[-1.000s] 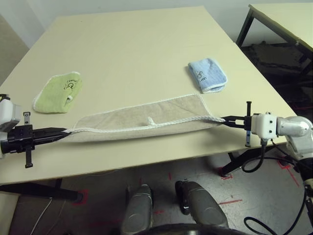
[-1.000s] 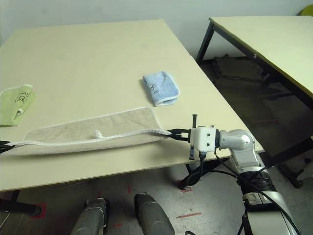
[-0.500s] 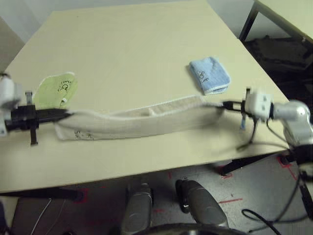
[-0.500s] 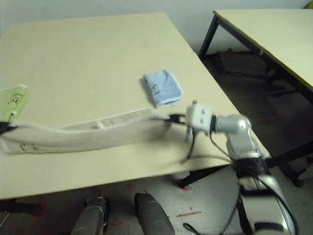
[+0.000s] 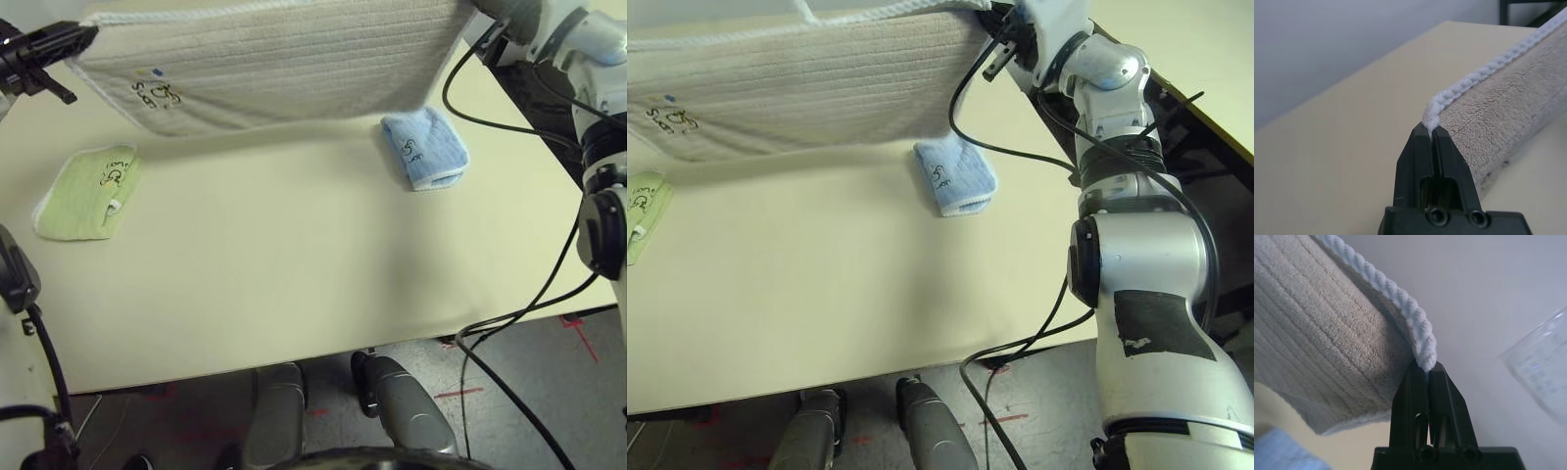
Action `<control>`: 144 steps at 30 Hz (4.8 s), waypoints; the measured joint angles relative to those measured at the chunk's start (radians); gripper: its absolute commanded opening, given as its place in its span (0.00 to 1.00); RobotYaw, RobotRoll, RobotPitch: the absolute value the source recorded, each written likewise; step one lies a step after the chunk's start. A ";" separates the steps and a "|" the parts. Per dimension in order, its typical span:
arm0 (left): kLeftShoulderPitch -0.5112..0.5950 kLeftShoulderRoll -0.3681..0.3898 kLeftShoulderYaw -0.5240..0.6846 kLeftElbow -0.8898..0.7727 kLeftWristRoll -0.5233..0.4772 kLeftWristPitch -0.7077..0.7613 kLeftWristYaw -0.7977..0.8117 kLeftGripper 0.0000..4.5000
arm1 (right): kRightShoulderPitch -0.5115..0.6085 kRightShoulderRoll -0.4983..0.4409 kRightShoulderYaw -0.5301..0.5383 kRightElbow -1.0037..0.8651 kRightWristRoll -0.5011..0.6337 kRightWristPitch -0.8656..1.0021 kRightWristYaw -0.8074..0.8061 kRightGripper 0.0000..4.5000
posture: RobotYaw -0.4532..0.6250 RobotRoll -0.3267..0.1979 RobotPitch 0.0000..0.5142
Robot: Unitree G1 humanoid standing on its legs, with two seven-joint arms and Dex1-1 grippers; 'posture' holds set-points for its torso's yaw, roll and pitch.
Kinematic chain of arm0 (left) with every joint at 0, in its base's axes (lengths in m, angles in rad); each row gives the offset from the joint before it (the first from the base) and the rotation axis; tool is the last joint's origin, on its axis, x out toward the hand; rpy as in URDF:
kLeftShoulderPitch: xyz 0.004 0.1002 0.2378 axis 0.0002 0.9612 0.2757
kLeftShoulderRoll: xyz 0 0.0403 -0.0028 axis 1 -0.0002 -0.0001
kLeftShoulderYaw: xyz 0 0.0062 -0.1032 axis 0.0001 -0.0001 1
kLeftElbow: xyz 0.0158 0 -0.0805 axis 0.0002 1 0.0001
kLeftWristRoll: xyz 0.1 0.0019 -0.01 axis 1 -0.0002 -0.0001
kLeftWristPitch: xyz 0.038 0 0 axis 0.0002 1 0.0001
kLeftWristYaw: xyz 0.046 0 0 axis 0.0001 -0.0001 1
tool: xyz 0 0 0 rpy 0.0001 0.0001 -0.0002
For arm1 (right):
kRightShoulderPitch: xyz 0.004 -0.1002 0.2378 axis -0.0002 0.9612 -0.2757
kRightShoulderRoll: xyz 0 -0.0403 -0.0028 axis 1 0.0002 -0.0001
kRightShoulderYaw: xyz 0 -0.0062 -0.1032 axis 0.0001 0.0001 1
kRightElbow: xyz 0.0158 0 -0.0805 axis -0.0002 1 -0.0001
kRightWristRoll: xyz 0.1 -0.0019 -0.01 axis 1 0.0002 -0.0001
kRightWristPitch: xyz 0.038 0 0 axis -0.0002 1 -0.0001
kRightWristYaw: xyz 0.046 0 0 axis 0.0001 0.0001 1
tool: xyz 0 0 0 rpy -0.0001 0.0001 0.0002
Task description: Fold the towel and set it aside.
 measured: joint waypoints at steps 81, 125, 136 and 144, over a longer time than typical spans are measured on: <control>1.265 0.135 0.095 -0.914 -0.297 0.069 -0.451 0.99 | 0.916 -0.342 0.236 -1.564 0.110 1.199 0.417 1.00 | 0.36 0.62 0.33; 1.401 0.297 -0.003 -1.430 0.096 0.360 -0.217 0.03 | 0.881 -0.309 0.338 -1.660 0.031 1.337 0.466 0.00 | 0.35 0.62 0.30; 1.273 0.280 -0.014 -1.287 0.051 0.308 -0.235 0.01 | 0.859 -0.307 0.325 -1.639 0.065 1.334 0.492 0.00 | 0.34 0.62 0.28; 0.946 0.272 0.005 -1.093 -0.103 0.411 -0.372 0.01 | 0.668 -0.246 0.240 -1.417 0.152 1.343 0.519 0.00 | 0.34 0.62 0.28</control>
